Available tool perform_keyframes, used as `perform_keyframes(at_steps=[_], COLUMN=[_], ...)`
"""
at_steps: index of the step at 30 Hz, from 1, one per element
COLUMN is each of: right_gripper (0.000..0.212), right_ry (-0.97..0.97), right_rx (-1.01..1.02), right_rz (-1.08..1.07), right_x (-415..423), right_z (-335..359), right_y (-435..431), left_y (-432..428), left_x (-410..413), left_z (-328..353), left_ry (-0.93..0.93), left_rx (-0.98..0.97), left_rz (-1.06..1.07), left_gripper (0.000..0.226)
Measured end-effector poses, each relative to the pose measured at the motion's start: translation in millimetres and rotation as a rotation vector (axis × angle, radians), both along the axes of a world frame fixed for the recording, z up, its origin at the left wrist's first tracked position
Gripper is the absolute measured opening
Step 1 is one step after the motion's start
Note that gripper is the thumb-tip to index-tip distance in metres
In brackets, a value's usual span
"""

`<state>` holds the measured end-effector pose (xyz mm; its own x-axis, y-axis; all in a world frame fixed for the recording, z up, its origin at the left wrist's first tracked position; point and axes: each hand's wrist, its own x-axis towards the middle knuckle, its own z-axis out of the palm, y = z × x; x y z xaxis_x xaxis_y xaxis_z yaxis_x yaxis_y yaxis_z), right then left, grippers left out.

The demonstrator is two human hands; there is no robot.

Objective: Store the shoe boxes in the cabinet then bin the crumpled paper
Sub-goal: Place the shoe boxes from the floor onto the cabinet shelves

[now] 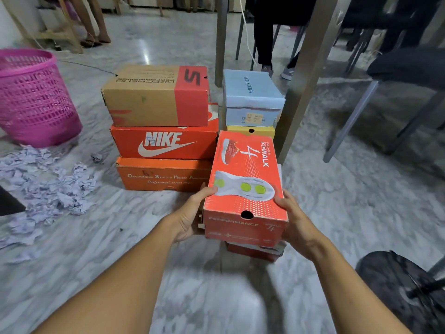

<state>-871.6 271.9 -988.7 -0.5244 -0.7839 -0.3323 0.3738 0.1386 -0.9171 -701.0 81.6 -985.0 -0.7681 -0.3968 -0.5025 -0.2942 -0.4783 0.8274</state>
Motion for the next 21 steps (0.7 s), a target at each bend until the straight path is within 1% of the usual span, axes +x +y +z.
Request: perform_keyframes(at_steps=[2, 5, 8, 12, 15, 19, 21], right_gripper=[0.05, 0.06, 0.06, 0.06, 0.064, 0.061, 0.067], right_ry=[-0.037, -0.065, -0.099, -0.152, -0.161, -0.052, -0.012], right_rx=[-0.012, 0.003, 0.029, 0.033, 0.014, 0.009, 0.015], right_rz=[0.008, 0.041, 0.132, 0.247, 0.309, 0.44, 0.539], right_x=[6.3, 14.3, 24.1, 42.6, 56.7, 82.4, 103.3], right_z=[-0.8, -1.9, 1.4, 9.3, 11.7, 17.8, 23.0], right_y=[5.0, 13.2, 16.3, 4.3, -20.7, -66.8, -97.2], left_y=[-1.0, -0.7, -1.3, -6.3, -15.2, -28.5, -36.7], left_x=[5.2, 16.8, 37.1, 71.2, 100.7, 150.0, 183.4], left_z=[0.8, 4.5, 6.6, 11.9, 20.4, 37.6, 48.2], left_ry=[0.007, -0.042, -0.094, -0.144, -0.142, -0.154, -0.134], left_rx=[-0.002, 0.004, 0.018, 0.043, 0.043, 0.002, 0.005], left_rz=[0.009, -0.053, -0.114, -0.114, -0.043, 0.116, 0.21], left_gripper=[0.066, 0.078, 0.086, 0.094, 0.094, 0.088, 0.084])
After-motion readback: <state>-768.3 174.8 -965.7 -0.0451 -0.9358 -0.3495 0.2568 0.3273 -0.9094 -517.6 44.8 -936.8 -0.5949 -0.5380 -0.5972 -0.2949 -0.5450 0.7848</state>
